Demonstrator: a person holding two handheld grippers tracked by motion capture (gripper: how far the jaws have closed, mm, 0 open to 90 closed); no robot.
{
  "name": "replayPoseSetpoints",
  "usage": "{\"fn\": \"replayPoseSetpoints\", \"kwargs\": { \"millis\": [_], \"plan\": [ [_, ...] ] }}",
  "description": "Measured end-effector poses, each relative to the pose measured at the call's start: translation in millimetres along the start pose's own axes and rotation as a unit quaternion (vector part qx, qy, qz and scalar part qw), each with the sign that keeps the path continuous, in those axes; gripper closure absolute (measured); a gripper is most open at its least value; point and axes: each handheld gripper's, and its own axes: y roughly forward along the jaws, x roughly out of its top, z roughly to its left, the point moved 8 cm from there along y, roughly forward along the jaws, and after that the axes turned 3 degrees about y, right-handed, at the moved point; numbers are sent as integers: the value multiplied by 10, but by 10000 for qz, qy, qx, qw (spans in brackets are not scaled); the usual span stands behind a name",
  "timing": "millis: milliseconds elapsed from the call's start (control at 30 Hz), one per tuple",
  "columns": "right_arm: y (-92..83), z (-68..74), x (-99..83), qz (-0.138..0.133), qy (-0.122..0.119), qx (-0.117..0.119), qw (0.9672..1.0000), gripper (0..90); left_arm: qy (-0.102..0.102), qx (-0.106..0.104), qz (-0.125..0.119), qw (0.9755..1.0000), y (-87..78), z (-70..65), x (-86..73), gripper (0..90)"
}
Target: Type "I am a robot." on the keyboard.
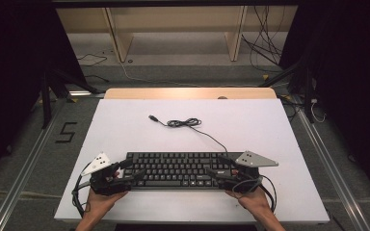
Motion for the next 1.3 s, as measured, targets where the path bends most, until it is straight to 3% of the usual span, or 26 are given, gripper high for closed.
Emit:
{"fn": "replayPoseSetpoints", "kwargs": {
  "millis": [300, 1300],
  "plan": [
    [-142, -58, -58, -73, 84, -83, 9999, 318, 1, -16, 7, 10000, 2, -4, -1, 283],
    [-362, -184, -219, -178, 93, -430, 9989, 262, 42, -54, 44, 10000, 7, -20, -10, 268]
  ]
}}
